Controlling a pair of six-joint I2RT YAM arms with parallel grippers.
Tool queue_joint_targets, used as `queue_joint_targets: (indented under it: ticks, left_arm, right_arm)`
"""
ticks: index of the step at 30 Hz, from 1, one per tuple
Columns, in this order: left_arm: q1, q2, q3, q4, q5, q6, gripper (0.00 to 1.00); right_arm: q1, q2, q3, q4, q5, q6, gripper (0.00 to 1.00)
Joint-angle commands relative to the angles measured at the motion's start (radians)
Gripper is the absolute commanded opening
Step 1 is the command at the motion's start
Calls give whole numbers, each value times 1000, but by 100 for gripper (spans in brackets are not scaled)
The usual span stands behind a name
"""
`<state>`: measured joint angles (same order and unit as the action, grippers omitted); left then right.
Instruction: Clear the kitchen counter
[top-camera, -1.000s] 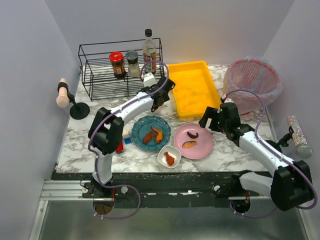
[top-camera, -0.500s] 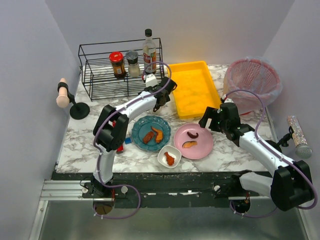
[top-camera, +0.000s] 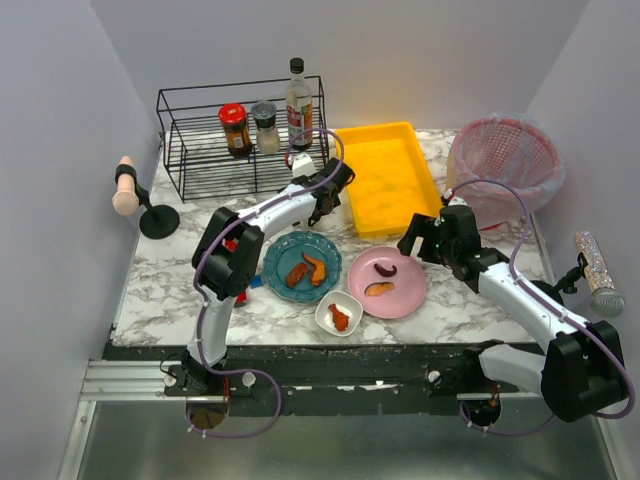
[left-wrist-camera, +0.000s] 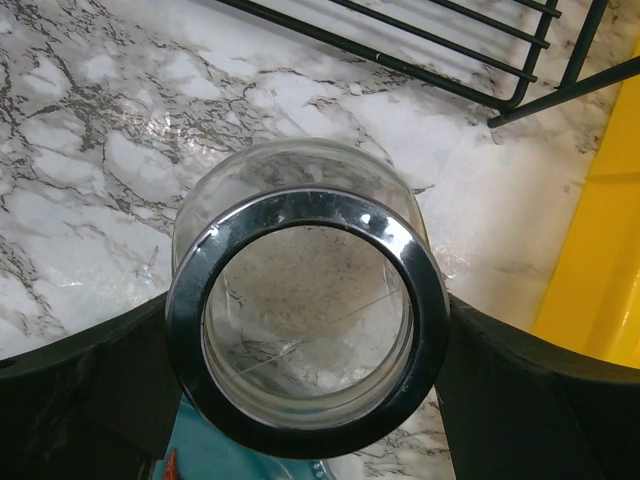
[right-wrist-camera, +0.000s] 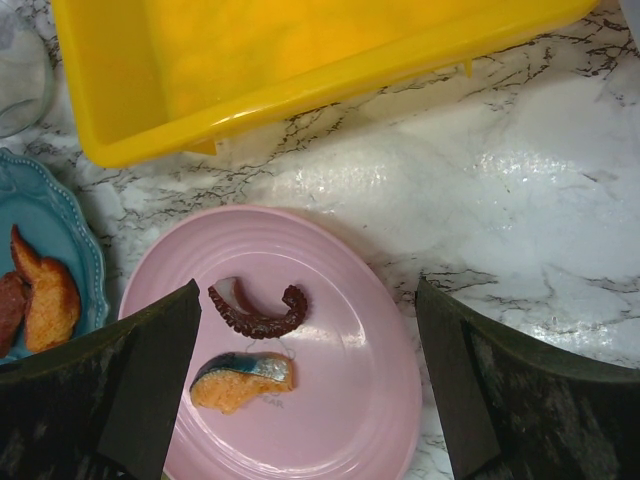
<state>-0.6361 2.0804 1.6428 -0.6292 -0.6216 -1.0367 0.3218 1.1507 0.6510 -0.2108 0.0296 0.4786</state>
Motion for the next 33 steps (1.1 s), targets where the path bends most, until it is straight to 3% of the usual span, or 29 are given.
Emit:
queue_joint_targets:
  ticks: [1,8,11,19,20,22,24,25,33]
  left_arm:
    - [1,36,15,-18,-40,-22,99]
    - [3,56,15,-10,-53,-23,99]
    - [3,46,0,-6,-69,-22,93]
    - [1,-42,-129,95,-86,4,60]
    - [3,-48,-136,100,-89,7,48]
    - [1,-59,-146,97,-102,9,15]
    - [3,-68,-152,86,-119,16,9]
    - [1,-75,-161,86,-128,26,0]
    - [6,-259,-351,256,-110,202,0]
  right_arm:
    - [5,-11,-13,-6,13,-6,96]
    - [5,-12,-8,-9,15,-9,96]
    - [5,-16,-8,-9,16,-8,96]
    - [5,1,-13,1,10,2,96]
    - [5,4,-11,4,9,2,96]
    - [5,7,-11,4,9,2,96]
    - [5,7,-11,2,9,5,96]
    - [5,6,-11,4,12,5,96]
    - [5,21,-14,13,3,3,96]
